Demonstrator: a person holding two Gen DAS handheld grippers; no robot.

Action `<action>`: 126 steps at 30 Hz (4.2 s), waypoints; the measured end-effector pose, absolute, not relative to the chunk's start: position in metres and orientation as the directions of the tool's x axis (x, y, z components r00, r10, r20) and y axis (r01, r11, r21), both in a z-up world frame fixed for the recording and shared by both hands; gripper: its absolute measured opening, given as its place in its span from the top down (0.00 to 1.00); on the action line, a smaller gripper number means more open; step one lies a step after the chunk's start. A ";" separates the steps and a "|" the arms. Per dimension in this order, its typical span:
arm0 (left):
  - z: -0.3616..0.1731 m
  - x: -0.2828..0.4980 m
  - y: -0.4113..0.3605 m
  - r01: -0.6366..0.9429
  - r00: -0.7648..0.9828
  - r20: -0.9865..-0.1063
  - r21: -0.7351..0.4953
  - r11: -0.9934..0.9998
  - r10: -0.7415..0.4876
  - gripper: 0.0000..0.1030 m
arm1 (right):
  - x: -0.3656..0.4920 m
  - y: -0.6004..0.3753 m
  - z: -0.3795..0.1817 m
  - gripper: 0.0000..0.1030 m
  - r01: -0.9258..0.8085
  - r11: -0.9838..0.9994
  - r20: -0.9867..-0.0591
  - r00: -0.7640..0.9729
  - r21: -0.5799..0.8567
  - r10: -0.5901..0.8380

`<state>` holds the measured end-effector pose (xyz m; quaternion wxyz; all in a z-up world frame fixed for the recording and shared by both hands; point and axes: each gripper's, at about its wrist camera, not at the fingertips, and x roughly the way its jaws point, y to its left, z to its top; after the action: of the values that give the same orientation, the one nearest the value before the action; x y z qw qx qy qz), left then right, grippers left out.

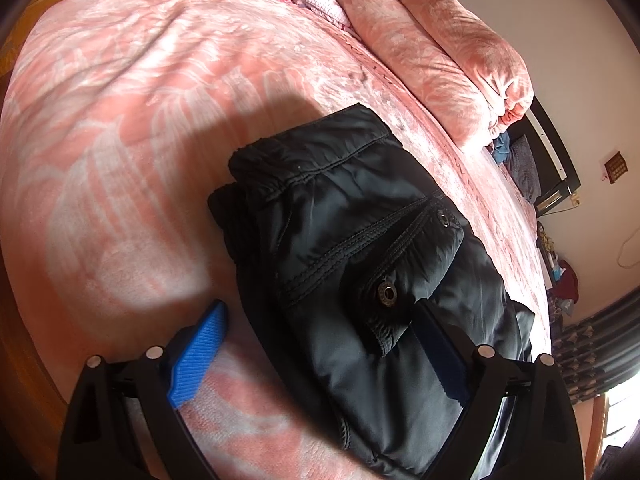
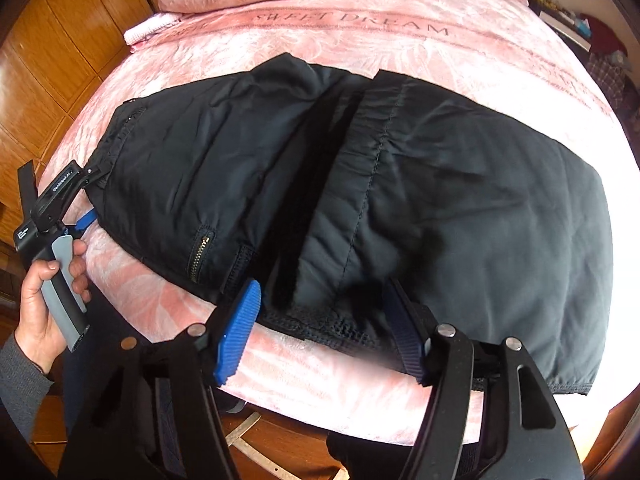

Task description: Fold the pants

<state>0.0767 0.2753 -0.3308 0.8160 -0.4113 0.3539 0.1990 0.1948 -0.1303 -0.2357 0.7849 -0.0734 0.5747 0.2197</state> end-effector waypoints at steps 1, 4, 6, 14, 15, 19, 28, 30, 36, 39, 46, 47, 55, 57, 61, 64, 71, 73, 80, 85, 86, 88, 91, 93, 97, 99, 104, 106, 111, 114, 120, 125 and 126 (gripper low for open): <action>-0.331 0.077 0.275 -0.615 0.671 -0.741 -0.532 0.582 0.032 0.09 | 0.197 -0.130 -0.239 0.57 -0.428 0.893 -0.937 0.234 0.140 0.259; -0.331 0.076 0.277 -0.611 0.676 -0.736 -0.540 0.578 0.027 0.08 | 0.202 -0.129 -0.240 0.91 -0.413 0.886 -0.933 0.185 0.211 0.308; -0.332 0.076 0.278 -0.610 0.677 -0.735 -0.544 0.576 0.023 0.08 | 0.202 -0.124 -0.234 0.94 -0.425 0.883 -0.934 0.192 0.198 0.302; -0.333 0.077 0.279 -0.606 0.683 -0.731 -0.553 0.571 0.016 0.07 | 0.199 -0.122 -0.234 0.95 -0.415 0.873 -0.927 0.150 0.257 0.344; -0.333 0.077 0.279 -0.605 0.682 -0.731 -0.552 0.573 0.016 0.06 | 0.200 -0.122 -0.242 0.95 -0.415 0.874 -0.934 0.130 0.254 0.333; -0.333 0.075 0.281 -0.600 0.687 -0.726 -0.561 0.571 0.008 0.06 | 0.207 -0.118 -0.233 0.82 -0.445 0.845 -0.926 0.083 0.296 0.368; -0.333 0.075 0.282 -0.598 0.691 -0.723 -0.572 0.561 -0.001 0.06 | 0.324 -0.118 -0.182 0.41 -0.501 0.830 -0.923 0.139 0.247 0.359; -0.333 0.075 0.283 -0.599 0.691 -0.723 -0.574 0.559 -0.002 0.06 | 0.355 -0.114 -0.192 0.37 -0.498 0.833 -0.934 0.114 0.241 0.338; -0.333 0.075 0.285 -0.594 0.695 -0.719 -0.588 0.548 -0.019 0.05 | 0.393 -0.085 -0.214 0.35 -0.568 0.796 -0.961 0.029 0.210 0.274; -0.333 0.073 0.289 -0.584 0.708 -0.705 -0.620 0.524 -0.044 0.04 | 0.396 -0.040 -0.205 0.26 -0.687 0.693 -0.964 -0.041 0.218 0.263; -0.329 0.050 0.309 -0.590 0.760 -0.647 -0.727 0.351 -0.063 0.04 | 0.401 0.081 -0.186 0.16 -0.836 0.454 -0.949 -0.239 0.309 0.206; -0.331 0.047 0.315 -0.588 0.770 -0.634 -0.749 0.305 -0.073 0.04 | 0.399 0.098 -0.184 0.16 -0.852 0.418 -0.947 -0.255 0.315 0.195; -0.351 0.064 0.349 -0.585 0.779 -0.597 -0.802 0.122 -0.189 0.04 | 0.384 0.208 -0.209 0.13 -0.904 0.258 -0.940 -0.332 0.342 0.082; -0.350 0.071 0.347 -0.601 0.758 -0.617 -0.786 0.141 -0.209 0.04 | 0.381 0.229 -0.217 0.13 -0.907 0.237 -0.937 -0.342 0.348 0.068; -0.349 0.083 0.342 -0.627 0.716 -0.660 -0.751 0.206 -0.227 0.04 | 0.378 0.258 -0.235 0.13 -0.900 0.220 -0.926 -0.375 0.375 0.046; -0.348 0.090 0.340 -0.635 0.698 -0.678 -0.735 0.239 -0.229 0.04 | 0.374 0.274 -0.246 0.13 -0.892 0.202 -0.913 -0.407 0.405 0.035; -0.350 0.090 0.339 -0.648 0.693 -0.691 -0.722 0.243 -0.207 0.04 | 0.371 0.307 -0.273 0.13 -0.870 0.178 -0.882 -0.471 0.461 -0.018; -0.350 0.091 0.339 -0.652 0.690 -0.694 -0.720 0.239 -0.207 0.04 | 0.368 0.317 -0.281 0.13 -0.863 0.160 -0.870 -0.491 0.479 -0.047; -0.353 0.094 0.347 -0.657 0.680 -0.690 -0.723 0.213 -0.246 0.04 | 0.354 0.342 -0.303 0.13 -0.864 0.100 -0.850 -0.503 0.493 -0.156; -0.353 0.097 0.350 -0.655 0.681 -0.686 -0.727 0.206 -0.258 0.05 | 0.344 0.356 -0.314 0.10 -0.867 0.074 -0.842 -0.496 0.493 -0.212; -0.353 0.097 0.349 -0.655 0.679 -0.687 -0.726 0.209 -0.258 0.05 | 0.343 0.358 -0.314 0.10 -0.866 0.072 -0.839 -0.498 0.495 -0.218; -0.353 0.098 0.349 -0.655 0.677 -0.688 -0.725 0.212 -0.261 0.04 | 0.341 0.362 -0.314 0.10 -0.864 0.065 -0.837 -0.500 0.499 -0.223; -0.355 0.097 0.353 -0.650 0.692 -0.672 -0.739 0.178 -0.265 0.04 | 0.330 0.372 -0.315 0.10 -0.863 0.050 -0.834 -0.499 0.503 -0.236; -0.356 0.096 0.353 -0.649 0.695 -0.669 -0.741 0.170 -0.263 0.04 | 0.324 0.377 -0.318 0.10 -0.863 0.047 -0.832 -0.498 0.503 -0.244; -0.354 0.101 0.352 -0.654 0.684 -0.682 -0.731 0.195 -0.261 0.04 | 0.312 0.385 -0.323 0.07 -0.867 0.038 -0.829 -0.488 0.498 -0.272; -0.355 0.101 0.353 -0.648 0.687 -0.675 -0.736 0.194 -0.268 0.05 | 0.307 0.388 -0.326 0.07 -0.861 0.037 -0.823 -0.496 0.506 -0.278; -0.355 0.095 0.356 -0.681 0.654 -0.708 -0.705 0.200 -0.266 0.36 | 0.294 0.390 -0.333 0.10 -0.837 0.025 -0.795 -0.527 0.546 -0.301; -0.357 0.090 0.358 -0.676 0.662 -0.698 -0.713 0.186 -0.274 0.47 | 0.292 0.393 -0.335 0.22 -0.838 0.023 -0.796 -0.526 0.546 -0.300; -0.357 0.084 0.360 -0.649 0.683 -0.671 -0.739 0.182 -0.290 0.64 | 0.296 0.392 -0.328 0.61 -0.842 0.017 -0.809 -0.524 0.539 -0.268; -0.353 0.083 0.358 -0.637 0.691 -0.665 -0.745 0.196 -0.284 0.66 | 0.296 0.390 -0.316 0.68 -0.844 0.005 -0.818 -0.520 0.536 -0.247; -0.330 0.085 0.356 -0.615 0.700 -0.662 -0.750 0.245 -0.269 0.69 | 0.290 0.380 -0.288 0.71 -0.871 -0.027 -0.854 -0.474 0.490 -0.213; -0.300 0.087 0.349 -0.589 0.709 -0.658 -0.751 0.299 -0.254 0.70 | 0.274 0.369 -0.258 0.72 -0.899 -0.047 -0.890 -0.423 0.436 -0.170; -0.293 0.087 0.347 -0.582 0.712 -0.655 -0.752 0.310 -0.251 0.70 | 0.271 0.366 -0.251 0.72 -0.904 -0.048 -0.897 -0.413 0.425 -0.158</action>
<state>0.0874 0.3468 -0.2926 0.7243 -0.5759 0.3615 0.1144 0.2705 0.3657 -0.2508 0.3223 -0.4355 0.6099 0.5783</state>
